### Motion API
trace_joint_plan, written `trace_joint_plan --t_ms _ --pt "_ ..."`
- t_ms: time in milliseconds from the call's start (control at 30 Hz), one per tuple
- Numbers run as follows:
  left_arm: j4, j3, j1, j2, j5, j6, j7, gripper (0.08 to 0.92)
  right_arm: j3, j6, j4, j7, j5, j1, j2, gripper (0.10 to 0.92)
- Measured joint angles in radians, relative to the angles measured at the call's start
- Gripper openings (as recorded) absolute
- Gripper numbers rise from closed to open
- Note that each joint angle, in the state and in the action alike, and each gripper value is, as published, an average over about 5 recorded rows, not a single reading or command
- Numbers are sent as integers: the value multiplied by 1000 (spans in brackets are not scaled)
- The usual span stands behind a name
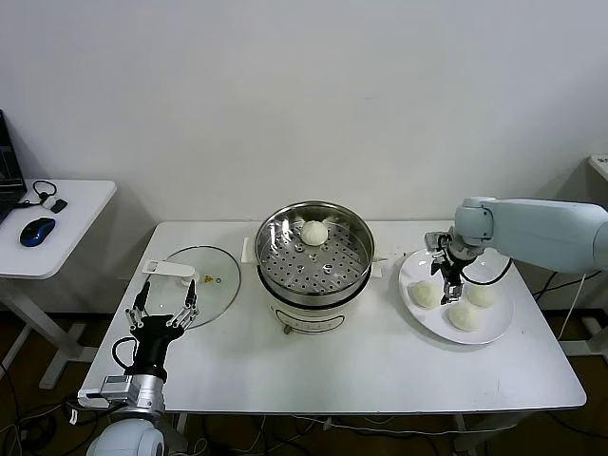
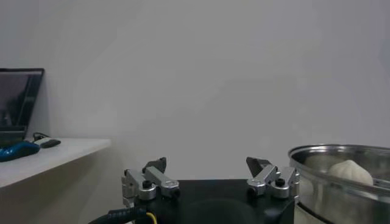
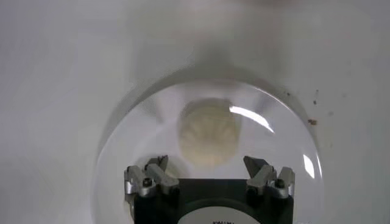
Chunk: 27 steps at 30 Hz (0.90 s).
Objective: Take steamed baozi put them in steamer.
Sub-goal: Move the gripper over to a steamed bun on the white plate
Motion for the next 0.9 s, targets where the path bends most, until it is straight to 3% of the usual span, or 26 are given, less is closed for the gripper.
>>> trace_joint_plan --t_ms 600,900 --pt "-2 -4 0 0 2 0 0 823 79 2 -80 16 -19 -103 27 816" --pt "-1 -4 -1 0 2 0 0 823 88 8 -91 9 -21 -110 36 613"
